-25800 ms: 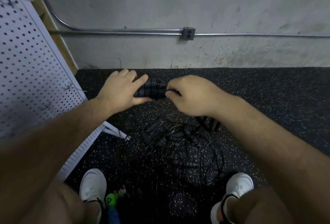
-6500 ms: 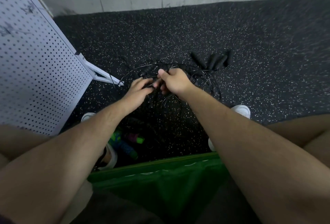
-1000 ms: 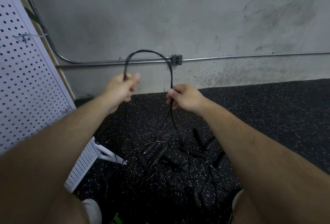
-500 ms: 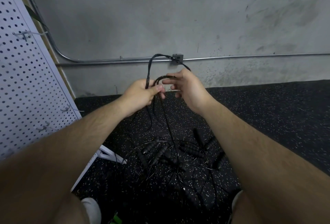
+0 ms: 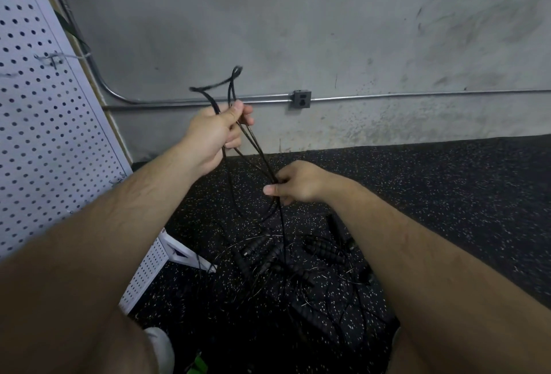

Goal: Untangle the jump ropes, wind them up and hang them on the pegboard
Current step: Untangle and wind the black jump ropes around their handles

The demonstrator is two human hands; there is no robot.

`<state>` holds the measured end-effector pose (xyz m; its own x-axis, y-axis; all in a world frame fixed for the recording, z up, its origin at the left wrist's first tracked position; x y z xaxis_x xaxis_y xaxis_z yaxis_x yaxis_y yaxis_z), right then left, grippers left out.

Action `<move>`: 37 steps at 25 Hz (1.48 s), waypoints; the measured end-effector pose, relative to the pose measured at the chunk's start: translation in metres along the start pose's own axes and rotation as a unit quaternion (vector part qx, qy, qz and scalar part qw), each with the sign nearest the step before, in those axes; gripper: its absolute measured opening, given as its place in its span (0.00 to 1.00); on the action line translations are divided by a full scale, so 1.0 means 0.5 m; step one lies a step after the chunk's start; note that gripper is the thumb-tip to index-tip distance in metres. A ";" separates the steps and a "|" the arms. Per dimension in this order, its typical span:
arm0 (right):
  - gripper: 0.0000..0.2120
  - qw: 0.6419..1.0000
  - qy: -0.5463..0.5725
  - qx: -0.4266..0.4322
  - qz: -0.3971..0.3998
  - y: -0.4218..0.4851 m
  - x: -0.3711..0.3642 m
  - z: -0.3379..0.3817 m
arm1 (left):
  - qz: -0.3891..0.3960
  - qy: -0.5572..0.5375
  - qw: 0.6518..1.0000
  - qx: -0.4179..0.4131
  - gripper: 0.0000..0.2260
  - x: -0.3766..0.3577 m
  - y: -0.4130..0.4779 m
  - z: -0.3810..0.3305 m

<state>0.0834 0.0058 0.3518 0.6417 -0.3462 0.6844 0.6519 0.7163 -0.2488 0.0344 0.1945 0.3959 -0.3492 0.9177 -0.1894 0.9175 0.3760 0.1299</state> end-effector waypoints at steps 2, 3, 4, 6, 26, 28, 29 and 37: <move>0.16 0.999 0.043 0.011 0.002 -0.004 0.016 -0.002 | -0.016 0.016 1.000 0.008 0.11 0.021 0.005 0.002; 0.15 0.999 0.049 0.019 0.011 -0.008 0.021 -0.002 | -0.021 0.023 0.999 0.009 0.11 0.028 0.006 0.002; 0.15 0.998 0.052 0.026 0.014 -0.009 0.023 -0.004 | -0.024 0.032 0.999 0.008 0.12 0.033 0.008 0.003; 0.14 0.996 0.077 0.043 -0.009 -0.009 0.028 -0.003 | -0.027 0.065 0.997 0.010 0.14 0.035 0.009 0.005; 0.12 0.995 0.094 0.023 0.030 -0.012 -0.015 -0.006 | 0.075 0.009 0.997 -0.006 0.10 -0.083 -0.023 0.016; 0.09 0.994 0.092 0.047 -0.017 -0.001 -0.017 -0.001 | 0.068 0.013 0.998 -0.009 0.11 -0.068 -0.016 0.002; 0.07 0.994 0.085 0.057 -0.043 0.003 -0.013 0.001 | 0.061 0.029 0.998 -0.014 0.11 -0.058 -0.012 -0.005; 0.11 0.973 0.209 0.089 0.042 -0.009 0.006 0.024 | 0.039 0.028 0.999 0.007 0.12 0.007 -0.018 -0.026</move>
<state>0.0778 0.0089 0.3632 0.8220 -0.4715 0.3194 0.5338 0.8333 -0.1437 0.0223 0.1961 0.4065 -0.2860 0.9501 -0.1244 0.9450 0.3012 0.1276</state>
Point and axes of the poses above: each hand's wrist, its own y-axis towards the middle knuckle, its own x-axis out of the back of the hand, z = x × y, the point moved 2 cm from there along y, towards the middle knuckle, and after that the axes turned 1 degree about y, right-handed, at the moved point
